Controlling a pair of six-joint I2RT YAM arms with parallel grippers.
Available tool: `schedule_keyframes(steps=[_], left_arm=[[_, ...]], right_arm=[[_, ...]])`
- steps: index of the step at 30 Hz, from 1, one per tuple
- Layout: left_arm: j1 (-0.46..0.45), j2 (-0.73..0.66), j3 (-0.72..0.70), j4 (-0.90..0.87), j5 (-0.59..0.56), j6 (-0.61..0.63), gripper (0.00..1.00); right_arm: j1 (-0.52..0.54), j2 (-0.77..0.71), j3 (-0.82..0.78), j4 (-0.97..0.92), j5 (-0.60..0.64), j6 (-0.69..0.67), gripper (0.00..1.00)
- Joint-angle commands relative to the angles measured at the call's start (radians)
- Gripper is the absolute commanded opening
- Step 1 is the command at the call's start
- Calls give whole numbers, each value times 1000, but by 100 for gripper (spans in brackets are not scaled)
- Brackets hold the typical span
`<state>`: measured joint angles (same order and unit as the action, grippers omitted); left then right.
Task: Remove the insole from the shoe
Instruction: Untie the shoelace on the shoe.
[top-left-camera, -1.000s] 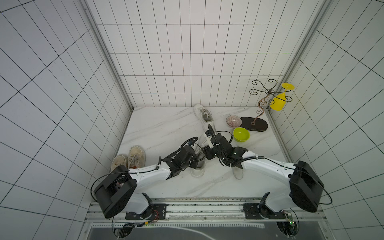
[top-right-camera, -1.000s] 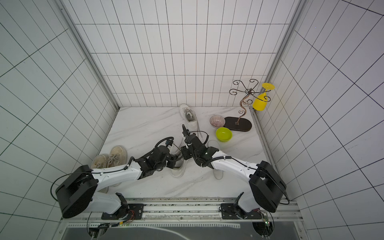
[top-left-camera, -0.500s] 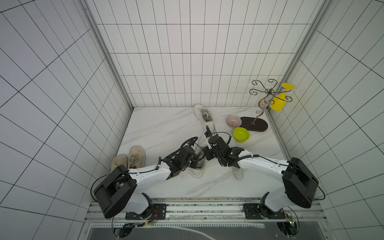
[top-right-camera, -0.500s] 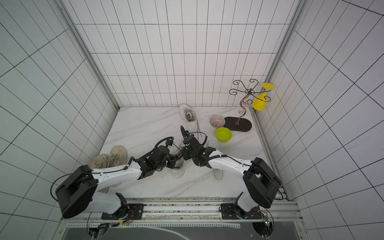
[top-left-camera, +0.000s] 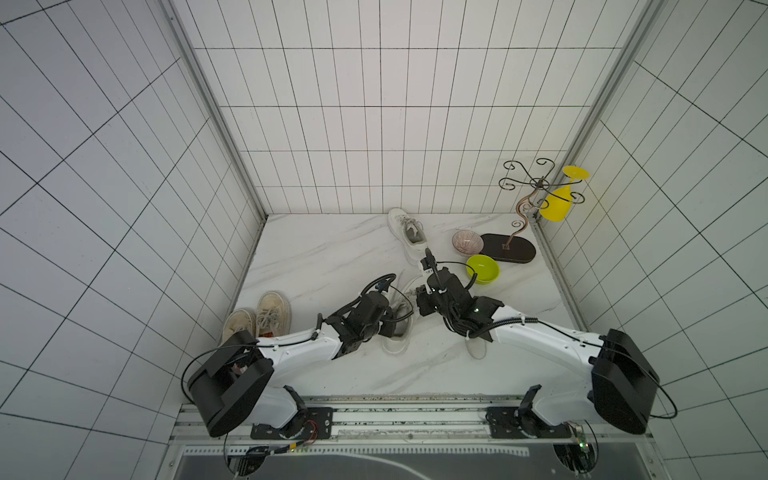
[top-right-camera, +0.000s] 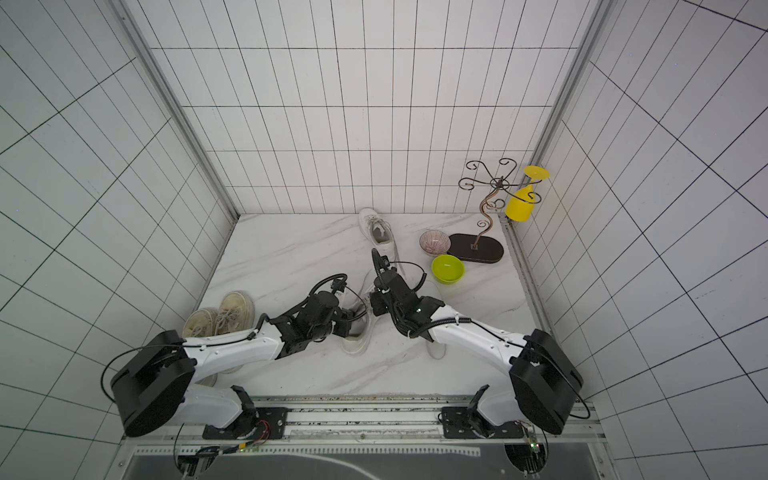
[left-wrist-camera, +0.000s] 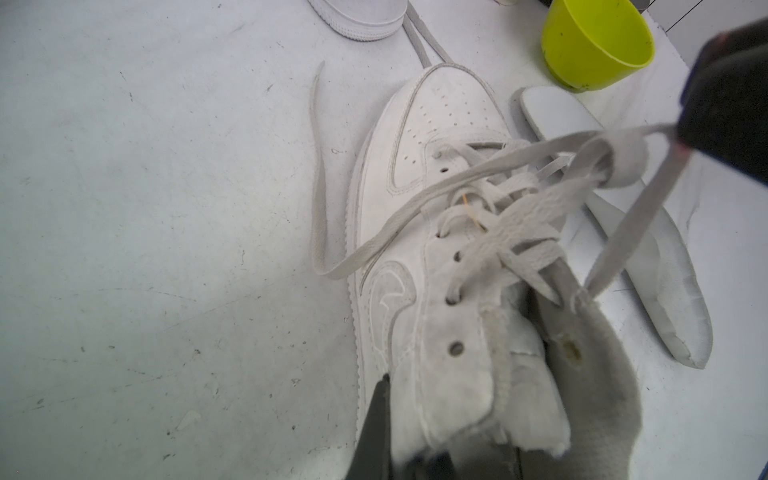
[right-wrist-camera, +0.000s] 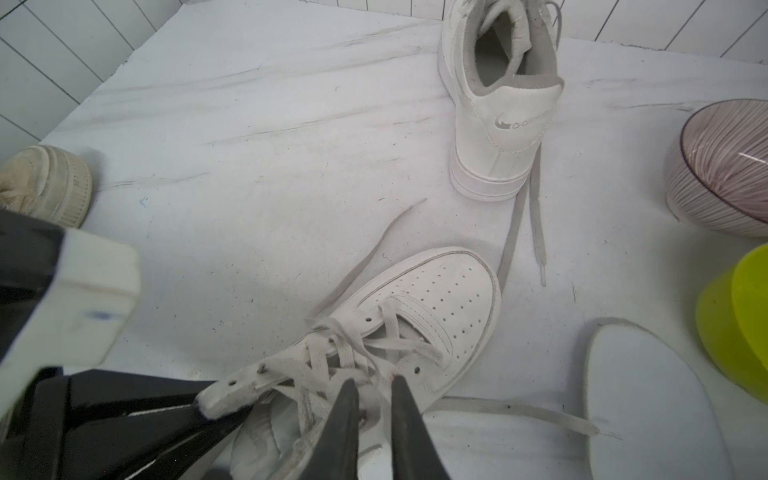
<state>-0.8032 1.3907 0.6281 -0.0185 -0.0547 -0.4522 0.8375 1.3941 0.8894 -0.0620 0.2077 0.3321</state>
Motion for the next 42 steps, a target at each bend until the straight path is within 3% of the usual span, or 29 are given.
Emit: schedule_keyframes(steps=[1,7,14,18,24,29,34,36,42], left_arm=[[-4,-6,-18,-15,15,5,0],[-5,-11,-17,-14,14,7,1],[-4,-18,-21,-16,14,12,1],[-4,-16,-25,-12,17,12,0],[-5,-18,-24,-12,16,12,0],[-12,-34,-24,-21,2,17,0],[-30,-63,-25,-32,-30,16,0],[-34,-80,-28,-32,-30,20,0],[-53,-171,-62,-29,-94,7,0]], right_arm=[[-9,-5,-52,13,-90,-4,26],[-9,16,-66,24,-144,15,38],[-14,52,-54,-29,-57,48,40],[-22,70,-49,-26,-95,50,29],[-25,112,-17,-76,-26,60,24],[-25,137,-5,-112,97,70,11],[-26,146,5,-109,213,64,5],[-31,156,7,-99,250,65,5],[-94,180,8,-103,240,108,24]])
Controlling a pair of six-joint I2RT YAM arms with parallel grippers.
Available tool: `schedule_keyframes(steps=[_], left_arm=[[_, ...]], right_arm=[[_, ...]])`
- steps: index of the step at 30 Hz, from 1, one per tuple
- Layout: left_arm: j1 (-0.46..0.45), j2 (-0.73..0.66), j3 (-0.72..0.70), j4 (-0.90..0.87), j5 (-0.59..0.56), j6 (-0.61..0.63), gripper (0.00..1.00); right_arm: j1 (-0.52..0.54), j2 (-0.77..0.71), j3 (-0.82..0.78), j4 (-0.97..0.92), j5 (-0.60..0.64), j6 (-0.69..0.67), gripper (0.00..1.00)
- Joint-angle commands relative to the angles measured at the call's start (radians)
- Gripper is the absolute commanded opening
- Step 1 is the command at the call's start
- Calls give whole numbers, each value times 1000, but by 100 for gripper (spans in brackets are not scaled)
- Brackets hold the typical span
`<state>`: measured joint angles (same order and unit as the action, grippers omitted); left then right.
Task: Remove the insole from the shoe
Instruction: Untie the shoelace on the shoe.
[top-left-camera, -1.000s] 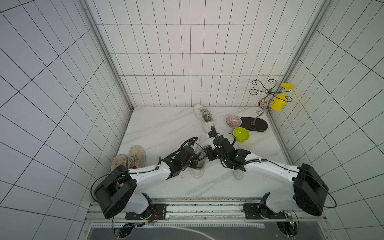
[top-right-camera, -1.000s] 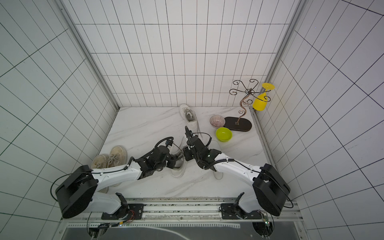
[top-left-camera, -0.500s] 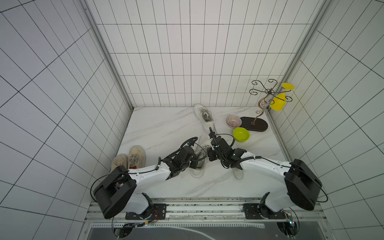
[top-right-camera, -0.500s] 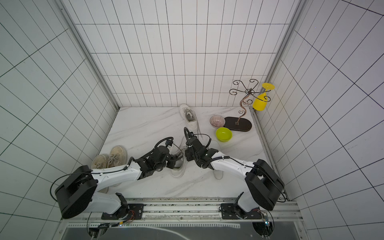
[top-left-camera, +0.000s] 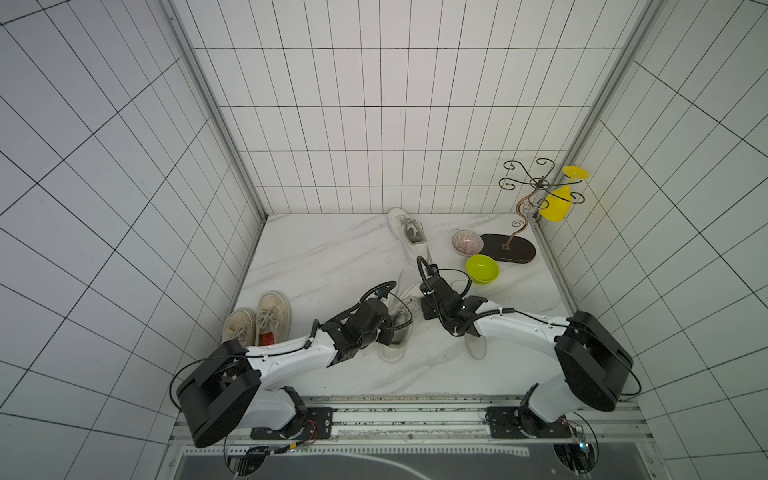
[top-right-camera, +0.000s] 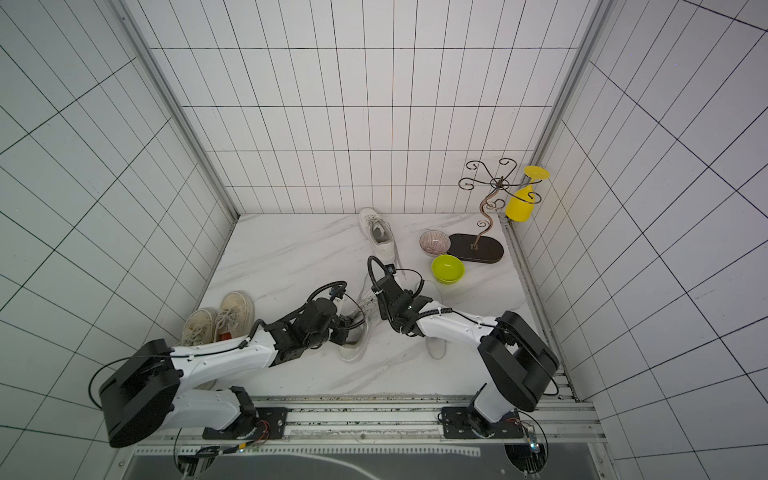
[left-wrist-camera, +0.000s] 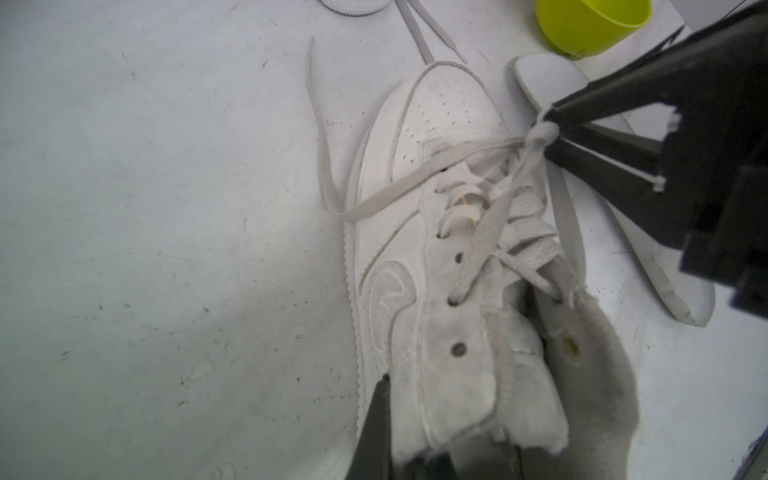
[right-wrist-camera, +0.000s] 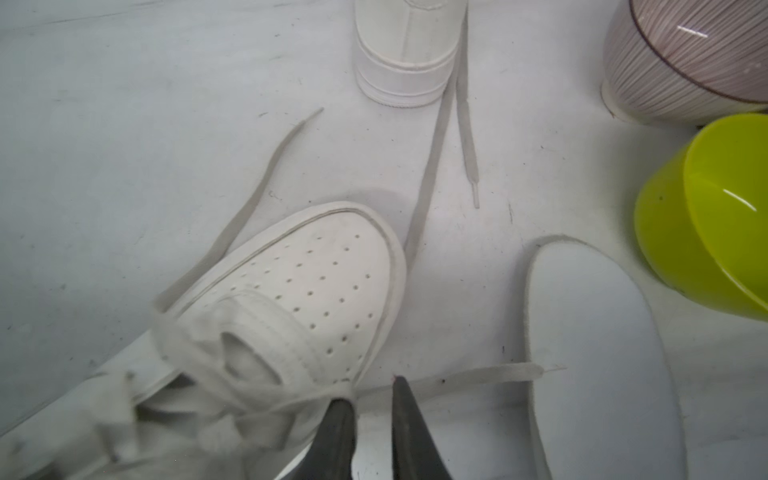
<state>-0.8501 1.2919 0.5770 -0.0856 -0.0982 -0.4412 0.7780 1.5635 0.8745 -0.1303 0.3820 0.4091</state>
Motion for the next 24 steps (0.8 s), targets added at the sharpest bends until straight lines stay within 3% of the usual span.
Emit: schedule_keyframes(steps=[1,7,24], left_arm=[[-6,-94,-22,44,-55,-4,0],[-6,-167,-55,49,-83,-6,0],[1,-371,-126,-21,-303,-72,0]], right_arm=[[-42,12,19,-35,61,33,26],[-55,-7,1,-40,65,40,40],[-288,-134,-56,-75,20,50,65]])
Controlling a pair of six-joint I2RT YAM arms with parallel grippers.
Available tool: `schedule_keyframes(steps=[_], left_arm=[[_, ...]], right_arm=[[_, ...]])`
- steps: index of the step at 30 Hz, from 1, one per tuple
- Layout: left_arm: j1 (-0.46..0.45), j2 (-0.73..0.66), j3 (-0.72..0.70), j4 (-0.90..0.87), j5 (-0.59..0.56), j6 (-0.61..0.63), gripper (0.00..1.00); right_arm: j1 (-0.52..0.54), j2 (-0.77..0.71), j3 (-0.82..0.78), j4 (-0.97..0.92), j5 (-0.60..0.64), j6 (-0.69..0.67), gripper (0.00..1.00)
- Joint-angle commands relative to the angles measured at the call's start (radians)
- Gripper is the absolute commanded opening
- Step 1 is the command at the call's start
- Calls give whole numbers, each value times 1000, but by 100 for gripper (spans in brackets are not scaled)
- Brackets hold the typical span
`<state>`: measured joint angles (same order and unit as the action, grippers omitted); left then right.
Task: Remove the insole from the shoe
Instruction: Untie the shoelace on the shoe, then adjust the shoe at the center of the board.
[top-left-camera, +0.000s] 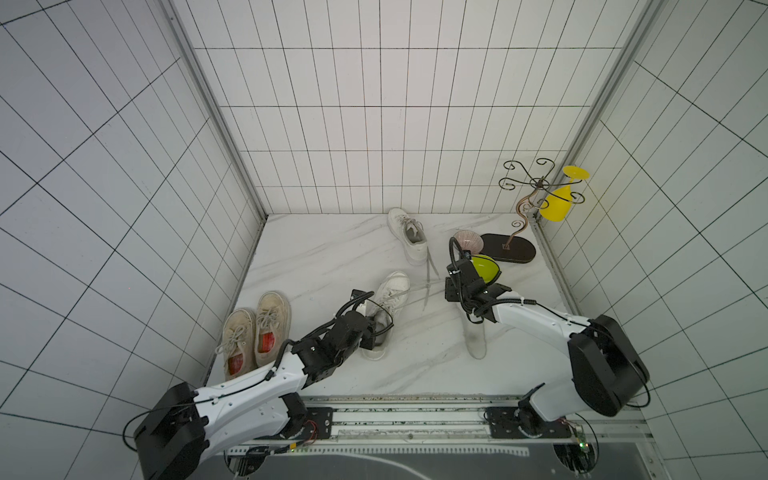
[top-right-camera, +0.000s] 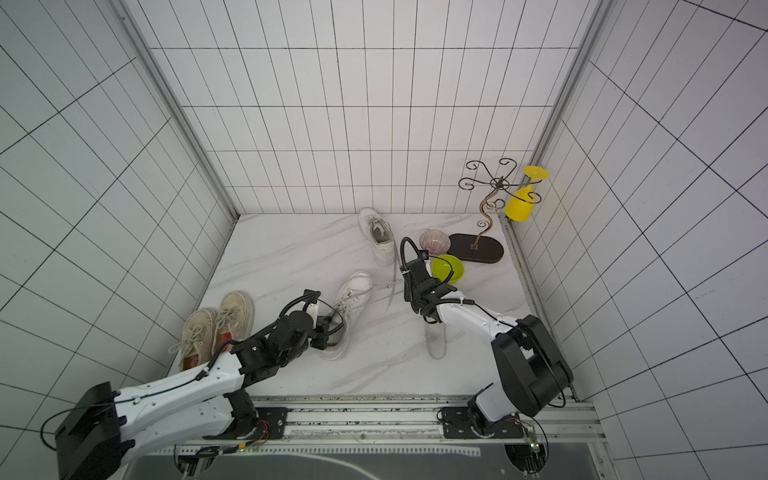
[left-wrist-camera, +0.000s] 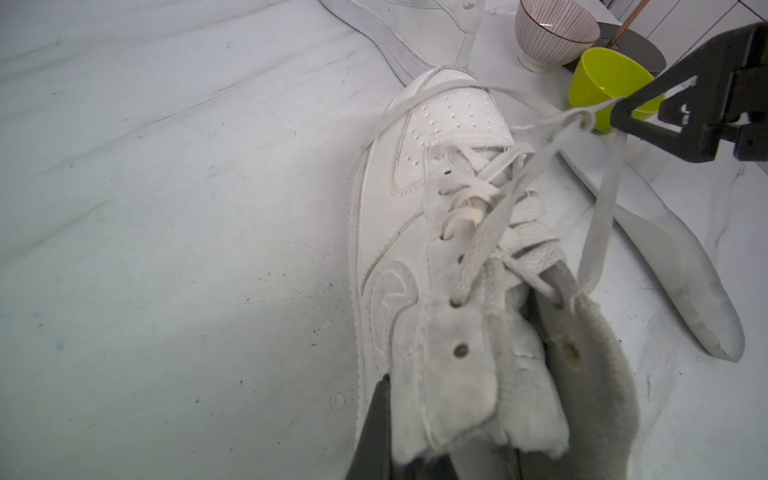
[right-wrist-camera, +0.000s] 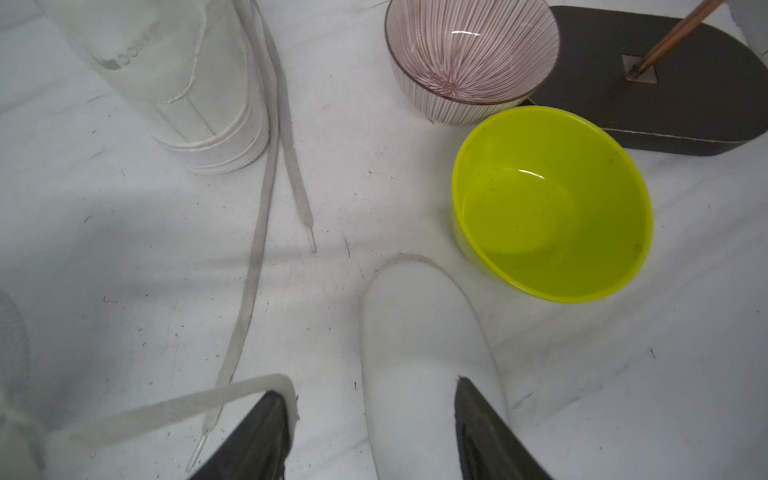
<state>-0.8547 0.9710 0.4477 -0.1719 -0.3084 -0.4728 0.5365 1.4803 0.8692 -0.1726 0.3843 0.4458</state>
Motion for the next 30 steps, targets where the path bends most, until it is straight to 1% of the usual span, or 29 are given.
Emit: schedule_keyframes(steps=[1,4,7,9,11,12,14,17,19,22,25,27,30], left_arm=[[10,-60,-3,67,-95,-41,0],[43,-85,-41,110,-81,-55,0],[99,-72,-45,112,-16,-80,0],[108,-54,-41,109,-7,-88,0],[110,-40,-35,106,-13,-93,0],[110,-32,-33,108,-8,-91,0],[109,-8,-20,113,12,-90,0],[110,46,19,107,68,-84,0],[110,88,59,85,105,-88,4],[109,142,93,110,156,-120,20],[95,172,115,147,209,-143,32],[76,184,131,153,212,-146,41],[73,197,151,124,198,-145,46]], right_arm=[[-62,-65,-53,-34,9,13,66],[-100,-100,-60,-33,-29,7,67],[-104,-113,-54,-40,-44,2,70],[-107,-114,-53,-47,-34,4,72],[-114,-125,-57,-48,-41,5,73],[-115,-135,-61,-41,-60,3,73],[-110,-160,-70,-9,-153,-23,73],[-57,-198,-72,18,-227,-53,73],[11,-225,-75,36,-233,-69,74],[112,-260,-98,102,-326,-85,74],[200,-241,-108,142,-389,-59,75],[246,-209,-116,172,-423,-43,75],[291,-168,-121,219,-444,-18,75]])
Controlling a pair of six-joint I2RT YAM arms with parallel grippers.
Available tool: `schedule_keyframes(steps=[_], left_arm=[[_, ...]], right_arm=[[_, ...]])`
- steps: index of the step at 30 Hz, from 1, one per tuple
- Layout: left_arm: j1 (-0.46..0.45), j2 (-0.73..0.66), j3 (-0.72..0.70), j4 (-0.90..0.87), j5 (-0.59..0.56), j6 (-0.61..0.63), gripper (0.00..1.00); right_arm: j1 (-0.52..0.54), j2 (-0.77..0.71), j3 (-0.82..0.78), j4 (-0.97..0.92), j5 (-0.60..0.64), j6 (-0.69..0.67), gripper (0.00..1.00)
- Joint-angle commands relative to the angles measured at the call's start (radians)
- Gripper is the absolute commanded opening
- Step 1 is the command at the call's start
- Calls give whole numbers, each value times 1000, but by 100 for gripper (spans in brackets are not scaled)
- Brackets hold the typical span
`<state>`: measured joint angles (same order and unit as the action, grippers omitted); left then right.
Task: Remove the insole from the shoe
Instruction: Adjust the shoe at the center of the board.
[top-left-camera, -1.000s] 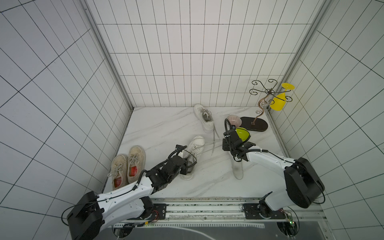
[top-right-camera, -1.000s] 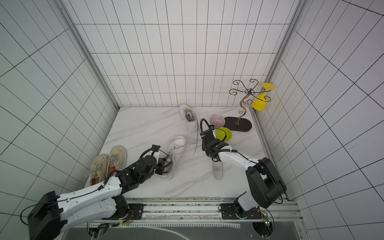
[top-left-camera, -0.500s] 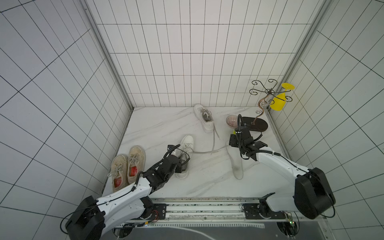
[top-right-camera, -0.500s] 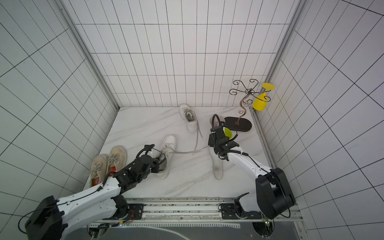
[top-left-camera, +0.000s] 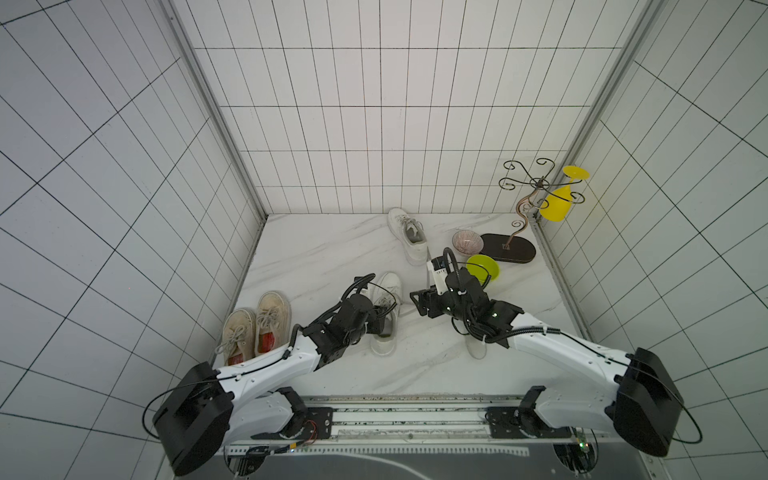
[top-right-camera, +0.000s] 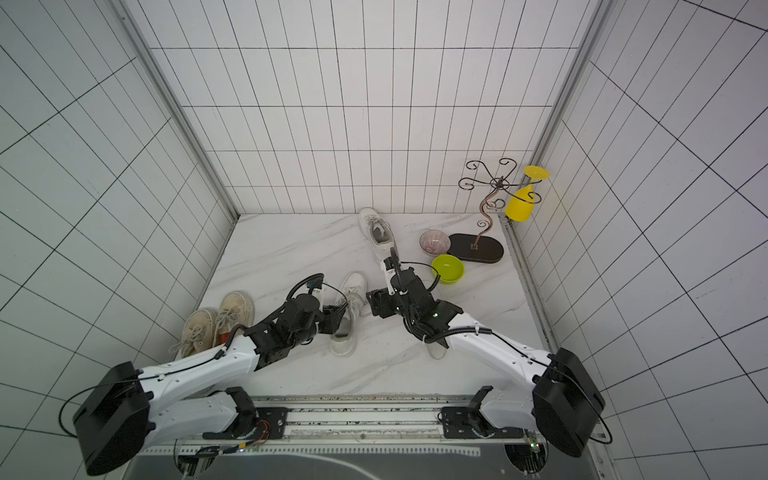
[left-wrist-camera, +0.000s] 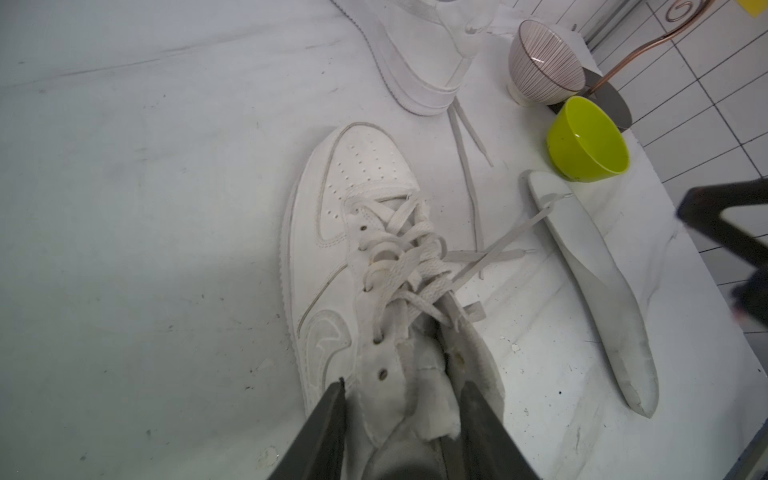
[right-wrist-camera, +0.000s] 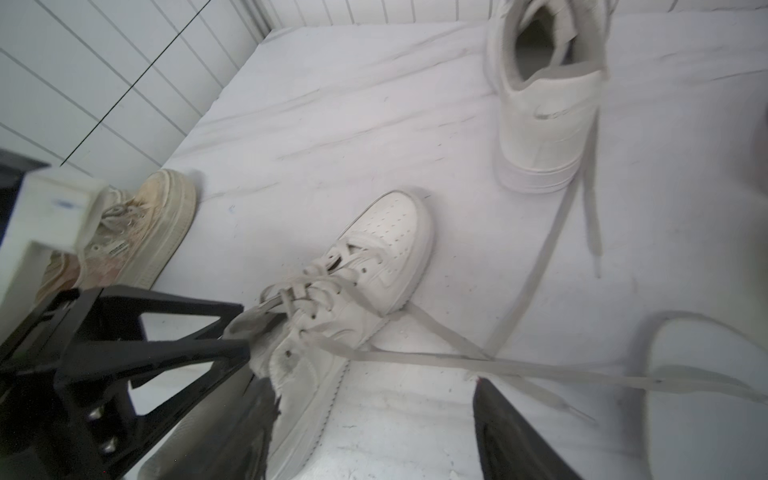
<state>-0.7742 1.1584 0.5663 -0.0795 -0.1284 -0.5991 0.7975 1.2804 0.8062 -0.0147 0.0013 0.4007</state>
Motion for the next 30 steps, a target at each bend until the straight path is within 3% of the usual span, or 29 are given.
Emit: schedule_keyframes(steps=[1,11,16,23,28,30], left_arm=[[-5,10,36,12,0,-21,47],[22,-6,1,-50,-13,72,54],[30,61,26,-47,-4,75,54],[40,108,49,-10,11,73,49],[44,121,49,0,3,72,45],[50,122,46,1,-1,75,45]], right_arm=[[40,47,-53,69,-67,31,75],[94,207,57,20,-2,29,67],[113,221,85,39,-25,15,67],[127,273,137,11,48,40,66],[128,314,185,-64,165,53,48],[127,308,184,-66,192,47,46]])
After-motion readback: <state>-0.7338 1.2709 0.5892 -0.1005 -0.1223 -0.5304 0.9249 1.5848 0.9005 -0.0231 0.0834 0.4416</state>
